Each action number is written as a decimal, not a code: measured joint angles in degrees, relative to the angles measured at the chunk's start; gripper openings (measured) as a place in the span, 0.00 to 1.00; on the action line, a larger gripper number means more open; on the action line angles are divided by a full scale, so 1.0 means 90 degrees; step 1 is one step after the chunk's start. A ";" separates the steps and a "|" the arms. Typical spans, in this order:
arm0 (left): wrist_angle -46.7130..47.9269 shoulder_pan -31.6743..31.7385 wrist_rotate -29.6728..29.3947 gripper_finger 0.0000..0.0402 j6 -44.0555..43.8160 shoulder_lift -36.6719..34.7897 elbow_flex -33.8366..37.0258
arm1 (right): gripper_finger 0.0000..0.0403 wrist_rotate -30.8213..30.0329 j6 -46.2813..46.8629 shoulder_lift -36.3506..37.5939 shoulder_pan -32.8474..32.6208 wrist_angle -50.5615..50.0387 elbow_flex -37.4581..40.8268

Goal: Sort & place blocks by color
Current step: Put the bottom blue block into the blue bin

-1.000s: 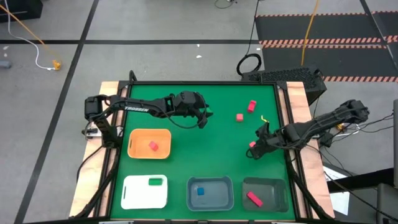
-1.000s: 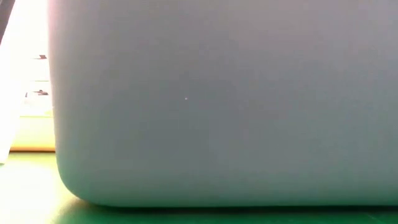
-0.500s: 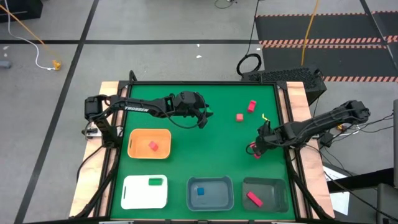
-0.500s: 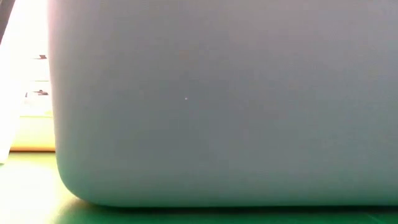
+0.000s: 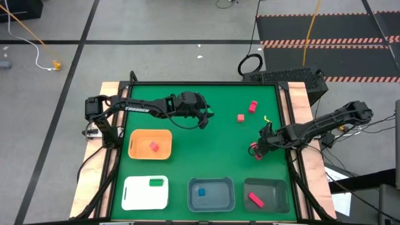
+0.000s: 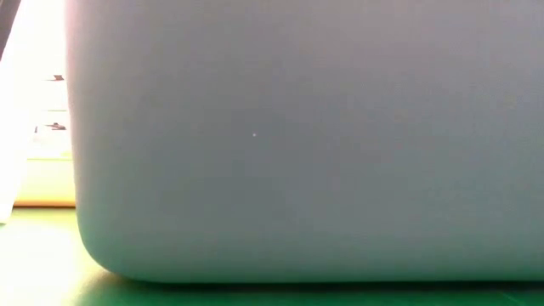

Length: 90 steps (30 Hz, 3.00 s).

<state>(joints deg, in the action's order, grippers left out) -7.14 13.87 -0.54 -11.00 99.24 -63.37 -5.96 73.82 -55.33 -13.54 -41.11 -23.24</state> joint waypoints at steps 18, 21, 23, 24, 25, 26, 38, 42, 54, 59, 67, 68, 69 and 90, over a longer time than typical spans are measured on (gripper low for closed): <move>0.0001 -0.0061 0.0002 0.60 -0.0318 0.0000 0.0000 | 0.28 -0.0212 -0.0370 0.0236 0.0092 0.0040 -0.0645; -0.0047 -0.0153 0.0006 0.60 -0.0321 0.0000 0.0000 | 0.28 -0.0673 -0.0891 0.0314 0.0212 0.0719 -0.0813; -0.0125 -0.0241 0.0007 0.60 -0.0235 0.0000 0.0000 | 0.28 -0.0854 -0.1304 0.0388 0.0313 0.1490 -0.0833; -0.0172 -0.0292 0.0005 0.60 -0.0114 0.0000 0.0000 | 0.28 -0.0919 -0.1495 0.0389 0.0363 0.1887 -0.0833; -0.0231 -0.0358 0.0002 0.60 0.0067 0.0000 0.0000 | 0.28 -0.0988 -0.1686 0.0382 0.0421 0.2278 -0.0833; -0.0294 -0.0437 0.0002 0.60 0.0300 0.0000 0.0000 | 0.28 -0.0996 -0.1864 0.0375 0.0483 0.2658 -0.0833; -0.0479 -0.1531 -0.0678 0.60 0.2770 0.0000 0.0000 | 0.28 -0.0080 -0.2996 0.0016 0.0922 0.5557 -0.0840; -0.0091 -0.1630 -0.1430 0.60 0.2621 0.0000 0.0000 | 0.28 0.0138 -0.2999 -0.0684 0.0717 0.6567 -0.0840; 0.1847 -0.1268 -0.3309 0.60 0.0707 -0.0118 -0.0009 | 0.28 0.0840 -0.2563 -0.2658 0.0151 0.9228 -0.0843; 0.2453 -0.1011 -0.3320 0.60 0.0331 -0.0189 -0.0010 | 0.28 0.0687 -0.2212 -0.3352 -0.0368 0.9814 -0.1154; 0.2573 -0.0824 -0.3234 0.60 -0.0222 -0.0177 -0.0005 | 0.29 0.0748 -0.2823 -0.4163 -0.1045 0.8470 -0.2502; 0.2595 -0.0807 -0.3227 0.60 -0.0335 -0.0177 -0.0005 | 0.29 0.0750 -0.2857 -0.4231 -0.1098 0.8265 -0.2612; 0.2645 -0.0783 -0.3216 0.60 -0.0423 -0.0177 -0.0005 | 0.29 0.0748 -0.2873 -0.4287 -0.1142 0.8118 -0.2677; 0.3017 -0.0627 -0.2586 0.60 -0.0916 -0.0177 -0.0005 | 0.47 0.0840 -0.3119 -0.4680 -0.1729 0.8572 -0.3019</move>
<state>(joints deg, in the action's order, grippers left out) 20.02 8.23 -23.81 -19.25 97.65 -63.42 1.61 45.75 -97.45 -29.10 36.03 -50.41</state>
